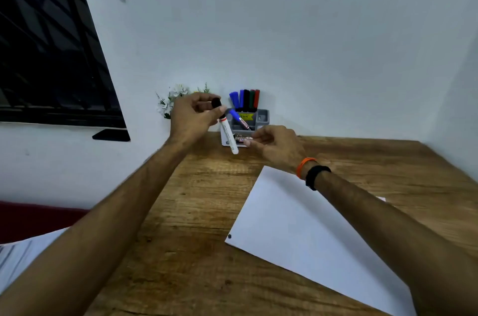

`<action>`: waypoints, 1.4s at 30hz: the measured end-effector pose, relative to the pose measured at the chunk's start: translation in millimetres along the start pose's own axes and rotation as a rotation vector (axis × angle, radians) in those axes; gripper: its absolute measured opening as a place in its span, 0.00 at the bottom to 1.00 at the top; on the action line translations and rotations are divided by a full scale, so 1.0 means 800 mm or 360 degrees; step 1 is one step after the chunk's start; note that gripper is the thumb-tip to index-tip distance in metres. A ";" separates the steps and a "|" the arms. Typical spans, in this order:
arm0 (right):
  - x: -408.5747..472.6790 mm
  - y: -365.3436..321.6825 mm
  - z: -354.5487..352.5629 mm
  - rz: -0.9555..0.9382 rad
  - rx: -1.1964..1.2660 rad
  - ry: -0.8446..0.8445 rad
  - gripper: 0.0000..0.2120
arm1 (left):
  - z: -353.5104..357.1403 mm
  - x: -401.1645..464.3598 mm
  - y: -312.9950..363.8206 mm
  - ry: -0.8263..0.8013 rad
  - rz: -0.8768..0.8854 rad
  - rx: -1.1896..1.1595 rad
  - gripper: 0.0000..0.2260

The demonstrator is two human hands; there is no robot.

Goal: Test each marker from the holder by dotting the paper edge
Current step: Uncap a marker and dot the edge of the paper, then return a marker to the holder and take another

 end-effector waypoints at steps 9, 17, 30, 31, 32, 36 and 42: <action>0.064 -0.002 -0.001 -0.0129 -0.0618 0.0148 0.18 | 0.023 0.089 0.006 0.0184 0.0210 0.0366 0.12; 0.071 0.014 0.010 -0.0149 -0.0733 0.0125 0.16 | 0.042 0.121 0.002 0.0190 0.0241 0.0366 0.12; 0.070 0.018 0.013 -0.0099 -0.0699 0.0198 0.17 | 0.066 0.101 -0.064 -0.0056 0.0296 0.0921 0.18; 0.070 0.018 0.013 -0.0099 -0.0694 0.0195 0.17 | 0.065 0.099 -0.067 -0.0055 0.0312 0.0922 0.17; 0.070 0.018 0.013 -0.0097 -0.0691 0.0194 0.17 | 0.064 0.098 -0.068 -0.0045 0.0310 0.0911 0.16; 0.069 0.017 0.014 -0.0107 -0.0699 0.0187 0.18 | 0.062 0.105 -0.065 -0.0081 0.0295 0.0998 0.19; 0.071 0.017 0.015 -0.0085 -0.0718 0.0206 0.18 | 0.081 0.100 -0.042 -0.0164 0.0503 0.1113 0.21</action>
Point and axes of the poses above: each hand's wrist, its own x-axis towards the middle knuckle, its own z-axis out of the palm, y = z × x, the point moved 7 cm from there along x, towards the middle knuckle, and after that the axes turned 7 degrees about y, right-handed, at the moved point
